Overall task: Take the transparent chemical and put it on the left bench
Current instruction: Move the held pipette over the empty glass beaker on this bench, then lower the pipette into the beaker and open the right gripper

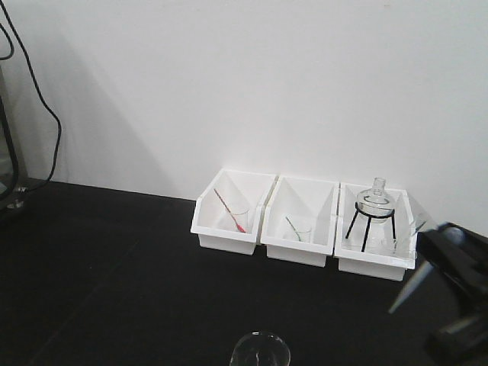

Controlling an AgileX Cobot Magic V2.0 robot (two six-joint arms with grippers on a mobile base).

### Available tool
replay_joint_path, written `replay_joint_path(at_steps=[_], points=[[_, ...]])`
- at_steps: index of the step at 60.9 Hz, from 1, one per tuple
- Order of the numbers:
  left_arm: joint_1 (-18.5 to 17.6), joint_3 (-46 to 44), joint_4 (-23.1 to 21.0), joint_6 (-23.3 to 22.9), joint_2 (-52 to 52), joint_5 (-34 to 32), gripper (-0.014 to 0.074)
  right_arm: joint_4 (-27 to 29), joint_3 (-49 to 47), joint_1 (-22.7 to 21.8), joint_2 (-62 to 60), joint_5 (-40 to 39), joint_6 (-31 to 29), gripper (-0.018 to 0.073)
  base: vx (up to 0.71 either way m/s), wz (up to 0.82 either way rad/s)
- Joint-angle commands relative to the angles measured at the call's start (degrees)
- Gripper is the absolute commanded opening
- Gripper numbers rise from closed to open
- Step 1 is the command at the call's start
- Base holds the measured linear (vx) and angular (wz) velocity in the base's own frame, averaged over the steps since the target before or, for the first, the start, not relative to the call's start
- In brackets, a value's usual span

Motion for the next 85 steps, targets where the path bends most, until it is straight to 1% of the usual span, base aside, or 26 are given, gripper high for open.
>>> replay_joint_path(at_steps=[1, 7, 18, 30, 37, 44, 51, 60, 66, 70, 73, 77, 85], points=[[-0.1, 0.9, 0.0, -0.4, -1.1, -4.5, -0.0003, -0.1, -6.0, 3.9, 6.3, -5.4, 0.2, -0.0003, 0.0, 0.0], [-0.1, 0.9, 0.0, -0.4, -1.1, -4.5, -0.0003, -0.1, -10.5, 8.4, 14.0, -5.8, -0.7, -0.0003, 0.0, 0.0], [-0.1, 0.9, 0.0, -0.4, -1.1, -4.5, -0.0003, -0.3, -15.7, 12.0, 24.9, -5.8, -1.2, -0.0003, 0.0, 0.0], [-0.1, 0.9, 0.0, -0.4, -1.1, -4.5, -0.0003, -0.5, -16.1, 12.0, 33.1, -8.5, -1.2, 0.0, 0.0, 0.0], [-0.1, 0.9, 0.0, -0.4, -1.1, -4.5, -0.0003, -0.6, -16.1, 12.0, 38.2, -11.3, -1.2, 0.0027, 0.0, 0.0], [-0.1, 0.9, 0.0, -0.4, -1.1, -4.5, -0.0003, -0.5, -16.1, 12.0, 42.7, -16.1, -1.2, 0.0085, 0.0, 0.0], [-0.1, 0.9, 0.0, -0.4, -1.1, -4.5, -0.0003, -0.7, -16.1, 12.0, 45.2, -17.8, -1.0, 0.0171, 0.0, 0.0], [-0.1, 0.9, 0.0, -0.4, -1.1, -4.5, -0.0003, -0.4, -16.1, 12.0, 46.3, -17.2, -0.9, 0.0343, 0.0, 0.0], [-0.1, 0.9, 0.0, -0.4, -1.1, -4.5, -0.0003, 0.7, -16.1, 12.0, 46.1, -19.2, -0.9, 0.0479, 0.0, 0.0], [-0.1, 0.9, 0.0, -0.4, -1.1, -4.5, -0.0003, 0.9, -15.8, 12.0, 45.1, -19.3, 1.7, 0.0541, 0.0, 0.0], [-0.1, 0.9, 0.0, -0.4, -1.1, -4.5, -0.0003, 0.8, -15.1, 12.0, 43.5, -18.5, 3.5, 0.0558, 0.0, 0.0], [-0.1, 0.9, 0.0, -0.4, -1.1, -4.5, -0.0003, 0.3, -13.4, 11.9, 40.3, -15.7, 5.3, 0.0557, 0.0, 0.0], [-0.1, 0.9, 0.0, -0.4, -1.1, -4.5, -0.0003, -2.1, -7.1, 11.9, 29.3, -8.2, 10.3, 0.053, 0.0, 0.0]])
